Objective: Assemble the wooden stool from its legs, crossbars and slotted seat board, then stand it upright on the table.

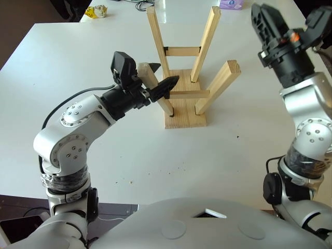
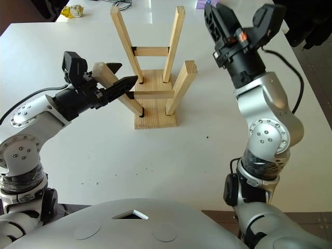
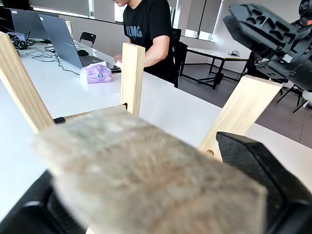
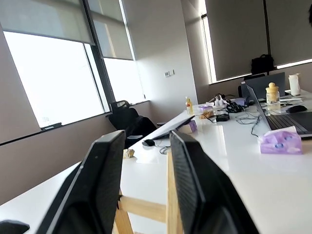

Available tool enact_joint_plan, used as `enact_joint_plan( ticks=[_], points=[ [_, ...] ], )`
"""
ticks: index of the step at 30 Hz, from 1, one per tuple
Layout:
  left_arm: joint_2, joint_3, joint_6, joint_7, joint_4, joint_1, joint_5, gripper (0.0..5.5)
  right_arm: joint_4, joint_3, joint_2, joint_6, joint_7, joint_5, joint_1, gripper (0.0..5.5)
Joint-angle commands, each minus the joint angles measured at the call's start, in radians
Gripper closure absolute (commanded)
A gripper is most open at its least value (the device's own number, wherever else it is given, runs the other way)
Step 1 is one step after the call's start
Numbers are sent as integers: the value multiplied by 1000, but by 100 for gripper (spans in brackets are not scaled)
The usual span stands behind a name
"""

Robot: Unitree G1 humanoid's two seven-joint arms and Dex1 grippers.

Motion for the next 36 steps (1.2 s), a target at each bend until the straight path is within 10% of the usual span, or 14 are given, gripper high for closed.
enact_joint_plan(
  ticks=[1,8,17,36],
  points=[
    [1,6,8,15,-40,27,-71,246,-57,-9,-2,55,-119,244,-150,465],
    [-2,-23,-12,40,-61,78,-92,293,-119,115,-54,106,-287,502,-180,550],
    [-17,-36,-68,96,-64,132,-72,301,-266,395,-328,243,-149,164,163,550],
    [55,-161,-59,122,-64,57,-31,335,-227,361,-100,136,-221,118,6,550]
  ],
)
